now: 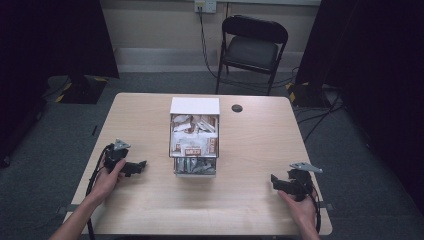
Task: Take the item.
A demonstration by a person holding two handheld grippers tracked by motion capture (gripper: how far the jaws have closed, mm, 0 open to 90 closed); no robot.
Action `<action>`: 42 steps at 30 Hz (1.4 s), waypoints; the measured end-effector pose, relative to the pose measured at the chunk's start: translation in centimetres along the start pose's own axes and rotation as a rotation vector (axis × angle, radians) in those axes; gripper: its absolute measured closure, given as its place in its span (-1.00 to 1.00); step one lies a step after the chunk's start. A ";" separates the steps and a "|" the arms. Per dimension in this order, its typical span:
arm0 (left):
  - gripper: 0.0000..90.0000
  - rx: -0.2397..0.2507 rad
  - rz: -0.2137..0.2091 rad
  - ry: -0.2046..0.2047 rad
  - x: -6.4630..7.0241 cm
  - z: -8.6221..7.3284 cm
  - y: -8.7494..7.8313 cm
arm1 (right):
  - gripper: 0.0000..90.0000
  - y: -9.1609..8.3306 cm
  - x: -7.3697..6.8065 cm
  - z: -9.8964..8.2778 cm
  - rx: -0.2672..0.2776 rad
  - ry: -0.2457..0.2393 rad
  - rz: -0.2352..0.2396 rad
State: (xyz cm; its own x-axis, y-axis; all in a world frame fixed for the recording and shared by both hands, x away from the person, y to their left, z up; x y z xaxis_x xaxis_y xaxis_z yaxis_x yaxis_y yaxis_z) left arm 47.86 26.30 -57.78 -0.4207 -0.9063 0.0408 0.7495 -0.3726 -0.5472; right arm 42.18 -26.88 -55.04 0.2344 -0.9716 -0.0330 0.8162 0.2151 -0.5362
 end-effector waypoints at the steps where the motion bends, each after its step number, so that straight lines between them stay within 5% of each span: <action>1: -1.00 0.000 0.000 0.000 0.0 0.0 0.0 | -0.63 -0.1 -0.5 0.1 0.004 0.006 0.023; 27: -1.00 0.000 0.001 0.000 0.0 0.0 0.0 | -0.41 -1.7 -4.9 4.3 0.072 -0.043 0.156; 42: -1.00 -0.001 0.000 0.000 0.0 0.0 0.0 | -0.32 -3.5 -8.7 8.5 0.182 -0.081 0.271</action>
State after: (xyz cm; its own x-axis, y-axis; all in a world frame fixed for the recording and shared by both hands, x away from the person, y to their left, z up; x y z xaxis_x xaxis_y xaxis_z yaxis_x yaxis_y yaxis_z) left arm 47.85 26.31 -57.78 -0.4204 -0.9065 0.0405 0.7493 -0.3720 -0.5478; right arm 41.73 -18.31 -45.69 0.4911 -0.8672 -0.0821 0.7979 0.4856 -0.3572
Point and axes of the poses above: each handheld gripper's, and its own axes: y roughly forward along the jaws, z roughly out of its top, x roughly to its right, the point moved 9 cm from there along y, roughly forward along the jaws, and after that the axes turned 12 degrees about x, right-handed, at the moved point
